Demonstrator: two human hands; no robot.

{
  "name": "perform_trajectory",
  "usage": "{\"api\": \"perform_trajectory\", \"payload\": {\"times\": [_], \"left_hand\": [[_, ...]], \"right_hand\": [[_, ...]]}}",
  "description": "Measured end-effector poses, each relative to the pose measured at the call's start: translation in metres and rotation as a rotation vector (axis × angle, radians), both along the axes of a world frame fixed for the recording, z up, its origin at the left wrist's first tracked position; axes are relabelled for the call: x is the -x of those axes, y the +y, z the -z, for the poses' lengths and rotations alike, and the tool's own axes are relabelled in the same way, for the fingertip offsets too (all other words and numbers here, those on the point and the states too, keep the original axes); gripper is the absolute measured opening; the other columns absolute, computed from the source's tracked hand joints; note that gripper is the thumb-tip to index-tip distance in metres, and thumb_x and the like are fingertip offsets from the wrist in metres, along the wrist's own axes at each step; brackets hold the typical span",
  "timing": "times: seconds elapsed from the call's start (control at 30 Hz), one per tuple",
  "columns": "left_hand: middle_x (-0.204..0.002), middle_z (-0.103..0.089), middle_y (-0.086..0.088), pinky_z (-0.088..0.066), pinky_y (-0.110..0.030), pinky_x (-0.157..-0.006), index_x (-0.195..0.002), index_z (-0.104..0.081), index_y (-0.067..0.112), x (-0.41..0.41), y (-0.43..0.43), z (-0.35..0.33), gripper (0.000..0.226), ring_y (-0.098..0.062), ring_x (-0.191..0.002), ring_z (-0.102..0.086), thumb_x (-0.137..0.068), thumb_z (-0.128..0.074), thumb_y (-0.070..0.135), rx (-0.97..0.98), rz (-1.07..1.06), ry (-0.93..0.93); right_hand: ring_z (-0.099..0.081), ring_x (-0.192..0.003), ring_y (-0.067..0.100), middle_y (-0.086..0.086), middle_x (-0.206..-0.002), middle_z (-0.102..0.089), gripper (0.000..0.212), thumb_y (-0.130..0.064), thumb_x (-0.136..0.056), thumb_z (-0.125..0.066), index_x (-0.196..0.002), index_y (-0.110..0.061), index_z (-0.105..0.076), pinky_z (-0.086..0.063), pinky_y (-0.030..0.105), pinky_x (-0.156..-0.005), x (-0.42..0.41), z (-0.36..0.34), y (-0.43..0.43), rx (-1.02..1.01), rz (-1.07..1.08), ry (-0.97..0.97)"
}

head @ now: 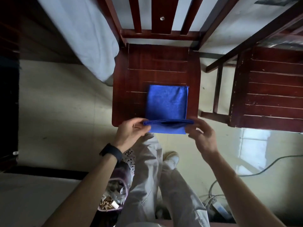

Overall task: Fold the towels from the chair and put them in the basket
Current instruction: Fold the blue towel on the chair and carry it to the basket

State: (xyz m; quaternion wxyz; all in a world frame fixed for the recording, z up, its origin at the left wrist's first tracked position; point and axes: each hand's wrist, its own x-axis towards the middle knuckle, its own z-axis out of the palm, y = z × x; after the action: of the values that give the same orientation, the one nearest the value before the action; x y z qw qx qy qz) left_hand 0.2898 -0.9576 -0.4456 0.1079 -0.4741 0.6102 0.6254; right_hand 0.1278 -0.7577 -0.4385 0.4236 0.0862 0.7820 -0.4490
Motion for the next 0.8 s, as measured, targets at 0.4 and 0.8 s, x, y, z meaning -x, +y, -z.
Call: {"api": "perform_trajectory", "payload": {"times": [0.4,0.8], "left_hand": [[-0.097,-0.072,-0.008,-0.054,-0.04,-0.074,-0.108,-0.063,0.015,0.1,-0.07,0.101,0.039,-0.029,-0.092,-0.067,-0.099,-0.045,0.049,0.473,0.3,-0.189],[-0.083,-0.067,-0.001,-0.055,-0.041,-0.069,-0.103,-0.051,0.022,0.12,-0.07,0.11,0.037,-0.032,-0.078,-0.066,-0.094,-0.041,0.056,0.549,0.35,-0.37]], "right_hand": [[-0.058,-0.072,0.007,-0.014,-0.082,-0.062,0.018,-0.038,-0.098,-0.057,-0.106,-0.024,-0.064,-0.038,0.008,-0.053,0.092,0.086,-0.085,-0.289,-0.198,0.244],[-0.056,-0.089,0.019,-0.006,-0.089,-0.062,0.031,-0.045,-0.096,-0.055,-0.11,-0.019,-0.064,-0.037,0.025,-0.077,0.099,0.109,-0.103,-0.463,-0.245,0.284]]}}
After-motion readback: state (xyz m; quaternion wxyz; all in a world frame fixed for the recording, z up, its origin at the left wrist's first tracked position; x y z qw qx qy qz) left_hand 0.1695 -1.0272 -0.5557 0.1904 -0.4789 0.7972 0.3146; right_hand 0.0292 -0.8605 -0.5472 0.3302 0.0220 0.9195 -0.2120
